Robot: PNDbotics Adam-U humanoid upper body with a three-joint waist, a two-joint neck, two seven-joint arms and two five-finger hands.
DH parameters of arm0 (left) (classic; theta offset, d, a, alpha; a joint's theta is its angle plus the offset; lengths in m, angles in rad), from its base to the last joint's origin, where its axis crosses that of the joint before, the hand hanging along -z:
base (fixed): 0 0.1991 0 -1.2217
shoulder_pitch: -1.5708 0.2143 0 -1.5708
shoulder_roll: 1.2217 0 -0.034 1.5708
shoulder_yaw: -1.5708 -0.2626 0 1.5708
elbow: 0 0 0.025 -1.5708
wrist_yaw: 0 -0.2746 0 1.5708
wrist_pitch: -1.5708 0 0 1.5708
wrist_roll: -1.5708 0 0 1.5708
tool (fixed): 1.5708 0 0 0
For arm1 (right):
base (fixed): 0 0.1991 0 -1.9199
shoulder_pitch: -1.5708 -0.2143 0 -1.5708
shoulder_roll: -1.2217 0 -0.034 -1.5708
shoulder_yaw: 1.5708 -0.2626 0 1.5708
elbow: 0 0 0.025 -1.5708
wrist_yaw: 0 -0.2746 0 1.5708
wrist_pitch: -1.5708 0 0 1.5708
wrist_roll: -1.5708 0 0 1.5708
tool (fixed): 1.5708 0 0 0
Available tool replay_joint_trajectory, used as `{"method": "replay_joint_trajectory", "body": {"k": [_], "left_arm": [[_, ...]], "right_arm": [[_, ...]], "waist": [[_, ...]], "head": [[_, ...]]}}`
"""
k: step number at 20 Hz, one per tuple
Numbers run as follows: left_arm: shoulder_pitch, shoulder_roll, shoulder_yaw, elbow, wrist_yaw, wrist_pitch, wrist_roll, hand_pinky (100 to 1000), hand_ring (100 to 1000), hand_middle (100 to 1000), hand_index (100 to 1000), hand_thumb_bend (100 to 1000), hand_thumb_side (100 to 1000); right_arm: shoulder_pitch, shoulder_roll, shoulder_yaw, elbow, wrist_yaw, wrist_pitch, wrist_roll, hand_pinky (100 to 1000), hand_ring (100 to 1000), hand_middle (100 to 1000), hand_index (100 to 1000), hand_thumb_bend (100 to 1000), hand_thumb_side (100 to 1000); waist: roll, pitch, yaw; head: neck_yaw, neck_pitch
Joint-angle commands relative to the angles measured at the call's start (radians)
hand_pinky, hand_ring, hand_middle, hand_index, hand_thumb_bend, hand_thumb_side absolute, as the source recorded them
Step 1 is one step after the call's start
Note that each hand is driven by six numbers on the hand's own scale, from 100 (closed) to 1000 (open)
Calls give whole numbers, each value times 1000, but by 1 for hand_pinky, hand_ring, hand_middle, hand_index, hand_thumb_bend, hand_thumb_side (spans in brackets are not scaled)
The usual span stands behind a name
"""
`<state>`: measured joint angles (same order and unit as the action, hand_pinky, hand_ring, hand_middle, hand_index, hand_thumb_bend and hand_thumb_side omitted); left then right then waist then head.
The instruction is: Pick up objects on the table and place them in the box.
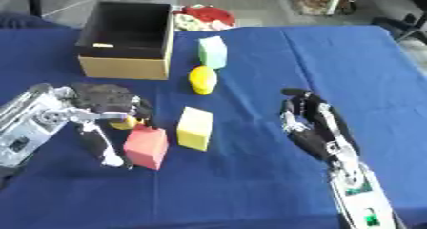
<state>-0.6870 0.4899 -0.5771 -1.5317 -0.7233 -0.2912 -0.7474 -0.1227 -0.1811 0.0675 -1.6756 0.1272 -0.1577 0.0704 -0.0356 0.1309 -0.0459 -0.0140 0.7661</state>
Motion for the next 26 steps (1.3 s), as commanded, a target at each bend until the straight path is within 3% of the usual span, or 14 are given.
{"method": "replay_joint_trajectory", "body": {"k": [1,6,10,15,16,17,22,26], "left_arm": [[-10,-1,1,10,-1,5,10,745,613,578,761,456,291],[-6,-6,10,14,-10,52,95,673,496,456,662,384,149],[-4,-7,13,19,-17,84,152,644,459,413,634,373,100],[-1,0,13,8,-22,76,150,705,539,500,713,441,212],[-1,5,17,-4,-20,70,141,714,552,515,725,414,252],[-2,13,22,-18,-17,64,130,720,559,523,731,455,239],[-8,58,40,-100,36,48,51,753,609,577,770,486,315],[-8,65,56,-128,53,67,25,785,668,642,805,512,342]], "right_arm": [[-9,-10,-4,-17,0,1,1,694,568,505,769,100,343],[-10,-10,-2,-15,-1,1,3,694,568,506,769,100,341],[-12,-10,-1,-15,-1,1,4,695,568,506,769,100,346],[-12,-10,-1,-16,-1,1,5,695,569,506,769,100,341],[-12,-10,-1,-15,-1,1,4,695,569,506,769,100,339],[-12,-10,-2,-15,-1,1,4,695,569,506,769,100,340],[-10,-11,-3,-15,0,1,3,695,569,506,769,100,340],[-9,-11,-4,-15,1,2,2,696,569,507,769,100,341]], "waist": [[9,-23,1],[10,-23,1],[10,-23,-1],[10,-23,-2],[10,-23,-2],[11,-23,-2],[14,-23,-1],[14,-23,0]], "head": [[-5,4],[-6,4],[-7,4],[-7,4],[-8,4],[-8,4],[-8,4],[-10,4]]}}
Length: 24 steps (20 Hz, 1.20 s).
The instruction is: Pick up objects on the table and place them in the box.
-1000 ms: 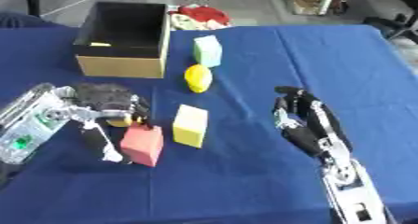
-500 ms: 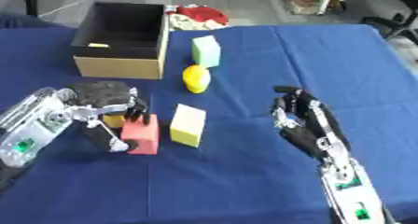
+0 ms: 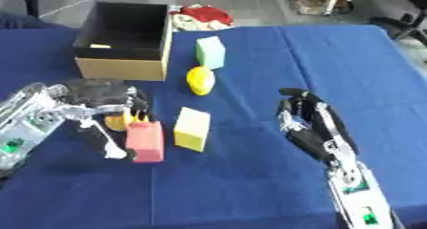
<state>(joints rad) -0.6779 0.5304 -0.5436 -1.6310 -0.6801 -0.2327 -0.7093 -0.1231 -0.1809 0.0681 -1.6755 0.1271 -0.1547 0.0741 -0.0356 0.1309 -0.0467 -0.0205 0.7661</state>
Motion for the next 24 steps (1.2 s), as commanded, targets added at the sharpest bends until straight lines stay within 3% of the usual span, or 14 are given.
{"method": "replay_joint_trajectory", "body": {"k": [1,12,24], "left_arm": [[-16,22,24,-27,5,15,-10,794,683,659,815,514,347],[-22,-44,17,73,-94,51,74,841,751,733,859,539,386],[-16,-114,3,203,-181,3,81,835,744,728,863,624,487]], "right_arm": [[-9,-10,-4,-16,1,-1,-1,696,569,507,769,100,341],[-7,-9,-2,-15,-2,0,0,695,569,507,770,100,339],[-7,-7,-2,-14,-3,1,-1,694,569,507,769,100,338]], "waist": [[13,-23,0],[10,-22,0],[7,-21,-1]], "head": [[-4,4],[-4,4],[-5,4]]}}
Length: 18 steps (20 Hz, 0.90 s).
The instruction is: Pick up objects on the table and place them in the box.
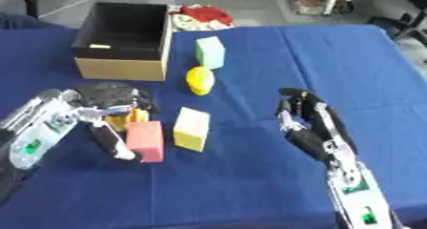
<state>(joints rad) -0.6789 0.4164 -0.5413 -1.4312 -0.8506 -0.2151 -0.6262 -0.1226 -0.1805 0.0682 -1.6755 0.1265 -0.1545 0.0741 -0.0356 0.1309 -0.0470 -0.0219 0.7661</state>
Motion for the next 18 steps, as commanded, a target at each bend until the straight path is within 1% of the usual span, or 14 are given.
{"method": "replay_joint_trajectory", "body": {"k": [1,4,5,6,7,8,9,10,11,12,13,14,15,18], "left_arm": [[-15,-1,0,6,-12,-19,-6,834,743,726,863,624,487],[-14,-2,0,14,-19,-26,-15,804,704,687,845,603,469],[-13,-3,0,16,-20,-26,-15,793,687,666,843,599,467],[-12,-3,1,20,-20,-23,-14,786,675,654,832,581,459],[-10,-4,2,22,-22,-19,-11,770,650,629,821,571,442],[-9,-4,2,24,-25,-15,-7,753,623,606,806,550,403],[-9,-4,2,25,-27,-11,-1,749,617,600,802,543,390],[-8,-4,4,23,-27,-6,8,705,557,548,769,482,291],[-8,-3,6,20,-26,0,18,695,544,536,760,453,263],[-8,-1,10,14,-24,10,32,666,502,493,727,387,162],[-7,2,15,3,-21,20,46,660,493,483,720,370,142],[-5,6,22,-11,-16,31,60,643,462,449,692,319,123],[-3,12,30,-31,-8,42,72,637,447,431,680,293,125],[-9,50,56,-118,55,68,70,637,434,417,672,255,127]], "right_arm": [[-8,-8,-2,-14,-3,0,-2,694,569,507,769,100,338],[-8,-8,-1,-14,-3,1,-2,694,569,507,769,100,336],[-8,-8,-1,-14,-3,1,-2,694,569,507,769,100,323],[-8,-8,-1,-13,-3,1,-2,694,569,507,769,100,335],[-8,-8,0,-13,-3,2,-2,694,569,507,769,100,335],[-8,-9,1,-13,-3,2,-1,694,569,507,769,100,335],[-9,-9,2,-12,-3,1,0,694,569,507,769,100,335],[-10,-9,2,-12,-3,1,0,694,569,506,769,100,335],[-10,-9,2,-12,-3,1,0,694,569,506,769,100,335],[-10,-9,2,-12,-2,1,0,693,569,506,769,100,335],[-11,-9,2,-12,-2,1,0,693,569,506,769,100,335],[-10,-9,2,-12,-2,1,-1,694,569,506,768,100,335],[-10,-9,2,-12,-1,1,-1,693,569,506,768,100,334],[-10,-11,1,-10,-1,2,-4,694,568,506,768,100,331]], "waist": [[7,-21,-1],[7,-21,0],[7,-21,0],[8,-21,0],[8,-21,0],[8,-21,0],[8,-21,0],[8,-21,0],[8,-21,0],[8,-21,0],[9,-21,0],[9,-21,0],[9,-20,0],[10,-20,1]], "head": [[-4,4],[-5,4],[-6,4],[-7,4],[-7,4],[-8,4],[-9,4],[-9,4],[-9,4],[-9,4],[-9,4],[-9,4],[-10,4],[-13,4]]}}
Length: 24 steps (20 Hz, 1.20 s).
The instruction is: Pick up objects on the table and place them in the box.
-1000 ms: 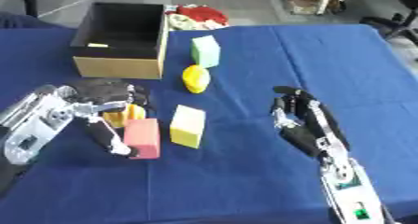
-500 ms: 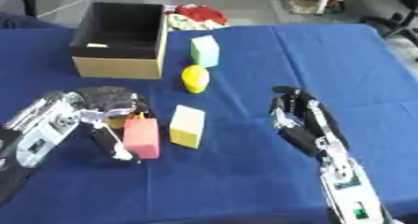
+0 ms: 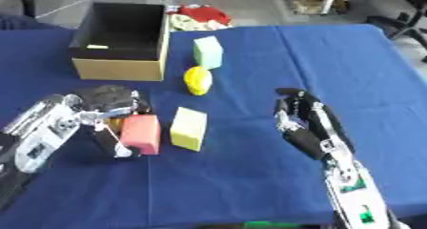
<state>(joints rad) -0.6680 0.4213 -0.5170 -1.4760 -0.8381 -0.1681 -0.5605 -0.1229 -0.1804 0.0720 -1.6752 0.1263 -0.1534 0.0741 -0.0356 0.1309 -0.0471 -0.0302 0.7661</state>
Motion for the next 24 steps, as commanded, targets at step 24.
{"method": "replay_joint_trajectory", "body": {"k": [24], "left_arm": [[-393,-141,498,680,-253,349,586,680,450,430,701,146,220]], "right_arm": [[-21,-1,55,17,-29,1,45,692,567,505,767,100,312]], "waist": [[-19,-15,-71]], "head": [[2,4]]}}
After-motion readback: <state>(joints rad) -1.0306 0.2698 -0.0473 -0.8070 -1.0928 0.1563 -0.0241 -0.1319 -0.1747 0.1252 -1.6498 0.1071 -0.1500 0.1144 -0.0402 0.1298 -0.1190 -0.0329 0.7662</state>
